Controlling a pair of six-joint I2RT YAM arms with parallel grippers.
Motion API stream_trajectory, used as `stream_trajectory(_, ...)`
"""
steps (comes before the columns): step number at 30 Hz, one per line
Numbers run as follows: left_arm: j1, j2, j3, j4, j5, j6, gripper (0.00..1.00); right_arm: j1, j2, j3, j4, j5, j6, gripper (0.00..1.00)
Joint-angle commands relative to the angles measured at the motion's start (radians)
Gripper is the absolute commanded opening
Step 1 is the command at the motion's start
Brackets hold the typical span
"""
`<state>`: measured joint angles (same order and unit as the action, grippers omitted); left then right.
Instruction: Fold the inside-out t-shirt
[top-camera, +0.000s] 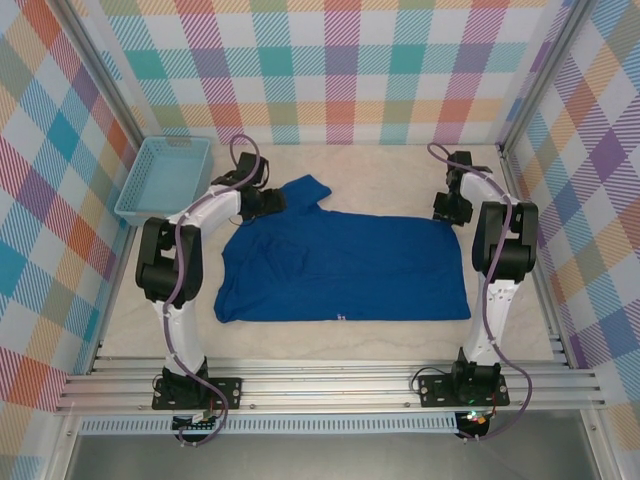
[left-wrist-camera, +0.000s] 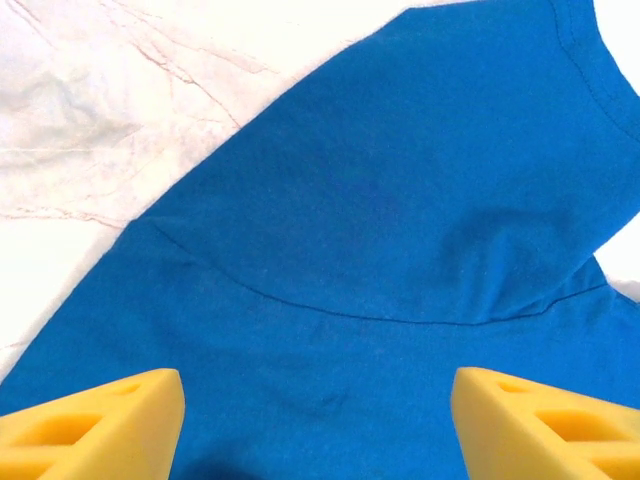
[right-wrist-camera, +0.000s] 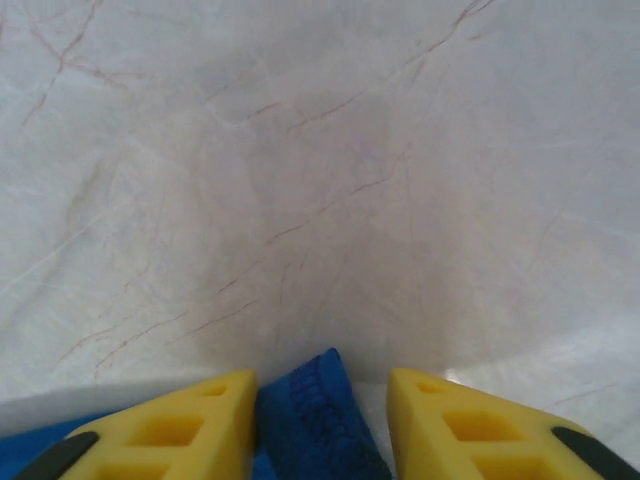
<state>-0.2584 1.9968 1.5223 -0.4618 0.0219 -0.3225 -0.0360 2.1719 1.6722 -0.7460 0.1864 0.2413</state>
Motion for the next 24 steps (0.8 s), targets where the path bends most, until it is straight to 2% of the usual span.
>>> stream_trajectory(1,0.007,0.056,0.069,-0.037,0.036,0.041,0.71,-0.005,0.033,0.045,-0.043,0.07,-0.047,0.34)
stream_trajectory(5,0.003,0.127,0.147,-0.03,0.083,0.076,0.72,-0.007,0.069,0.084,-0.061,0.082,-0.06,0.33)
stream_trajectory(11,-0.008,0.294,0.387,-0.113,0.068,0.141,0.74,-0.007,0.086,0.111,-0.069,0.055,-0.062,0.28)
stream_trajectory(19,-0.011,0.609,0.895,-0.335,0.096,0.202,0.75,-0.007,0.088,0.1,-0.061,0.053,-0.071,0.28)
stream_trajectory(22,-0.019,0.718,1.079,-0.375,0.116,0.216,0.75,-0.008,0.089,0.099,-0.059,0.035,-0.07,0.28)
stream_trajectory(24,-0.028,0.761,1.139,-0.362,0.122,0.227,0.75,-0.008,0.089,0.097,-0.053,0.018,-0.065,0.27)
